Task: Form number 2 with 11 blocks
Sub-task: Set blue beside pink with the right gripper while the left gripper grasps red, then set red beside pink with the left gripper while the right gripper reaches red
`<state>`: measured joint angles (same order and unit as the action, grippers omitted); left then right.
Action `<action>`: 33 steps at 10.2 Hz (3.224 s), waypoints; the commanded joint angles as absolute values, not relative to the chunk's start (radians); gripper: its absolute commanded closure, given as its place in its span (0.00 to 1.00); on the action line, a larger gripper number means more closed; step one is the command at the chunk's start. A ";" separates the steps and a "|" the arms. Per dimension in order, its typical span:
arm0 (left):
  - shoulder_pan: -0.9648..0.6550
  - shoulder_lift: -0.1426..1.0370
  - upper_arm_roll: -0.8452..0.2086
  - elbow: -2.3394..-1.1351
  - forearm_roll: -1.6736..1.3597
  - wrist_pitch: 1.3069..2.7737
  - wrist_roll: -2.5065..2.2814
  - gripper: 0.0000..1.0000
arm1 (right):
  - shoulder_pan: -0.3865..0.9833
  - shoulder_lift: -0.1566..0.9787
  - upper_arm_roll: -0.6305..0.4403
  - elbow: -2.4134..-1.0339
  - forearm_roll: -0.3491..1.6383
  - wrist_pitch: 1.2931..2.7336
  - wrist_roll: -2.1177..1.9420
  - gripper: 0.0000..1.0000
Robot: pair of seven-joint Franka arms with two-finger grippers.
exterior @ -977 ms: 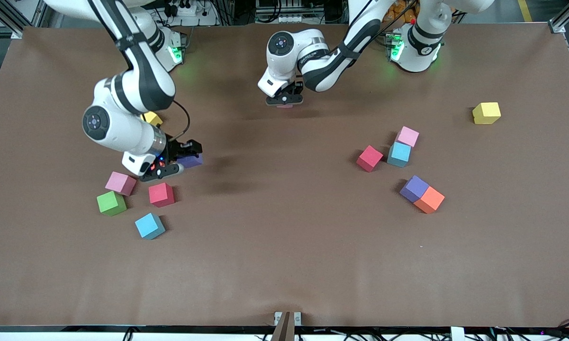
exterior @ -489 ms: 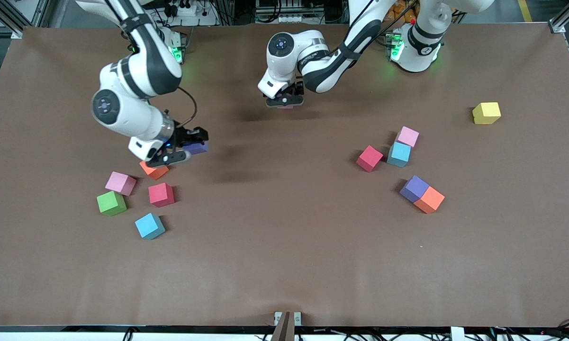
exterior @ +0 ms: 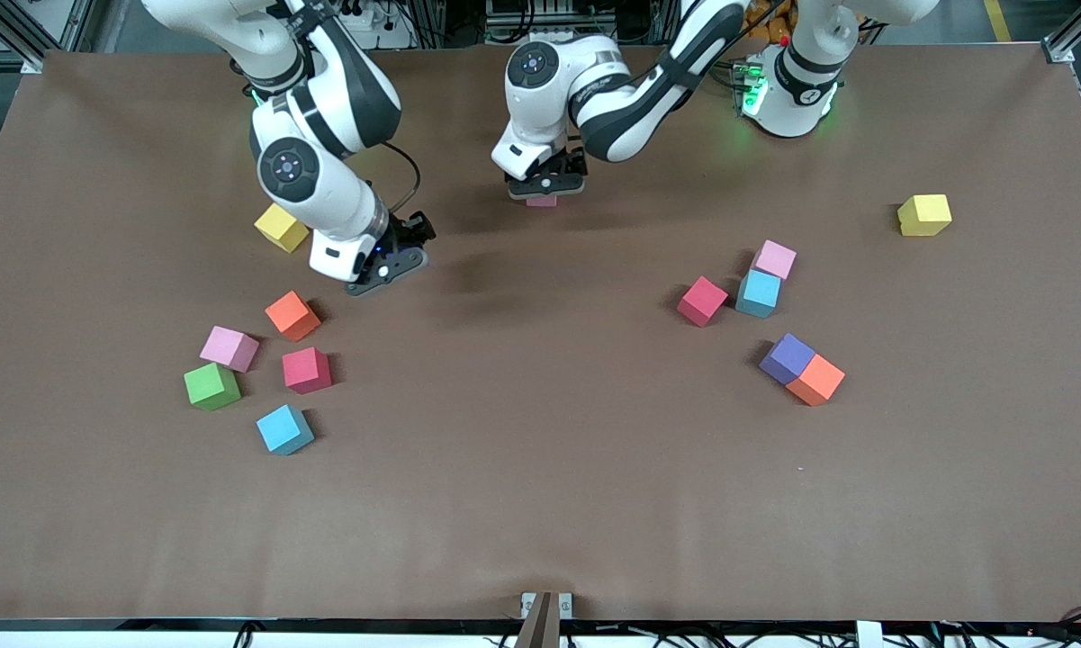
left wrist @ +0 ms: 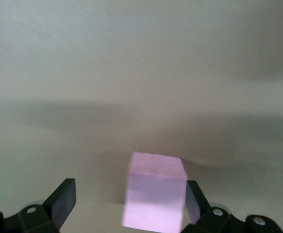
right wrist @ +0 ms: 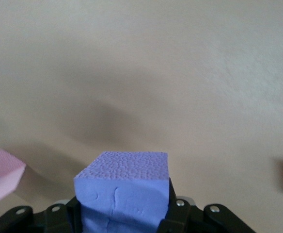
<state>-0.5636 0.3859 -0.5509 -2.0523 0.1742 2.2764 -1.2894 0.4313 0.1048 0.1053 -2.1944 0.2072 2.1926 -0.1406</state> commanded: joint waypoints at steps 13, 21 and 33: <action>-0.258 0.258 -0.238 -2.253 0.259 2.490 -0.172 0.00 | 0.848 0.241 0.098 -2.357 0.190 2.612 -0.667 0.92; -0.259 0.267 -0.233 -2.332 0.236 2.551 -0.179 0.00 | 1.012 0.232 0.097 -2.404 0.190 2.655 -0.476 0.92; -0.277 0.290 -0.245 -2.339 0.218 2.614 -0.395 0.85 | 1.061 0.330 0.097 -2.427 0.190 2.825 -0.419 0.92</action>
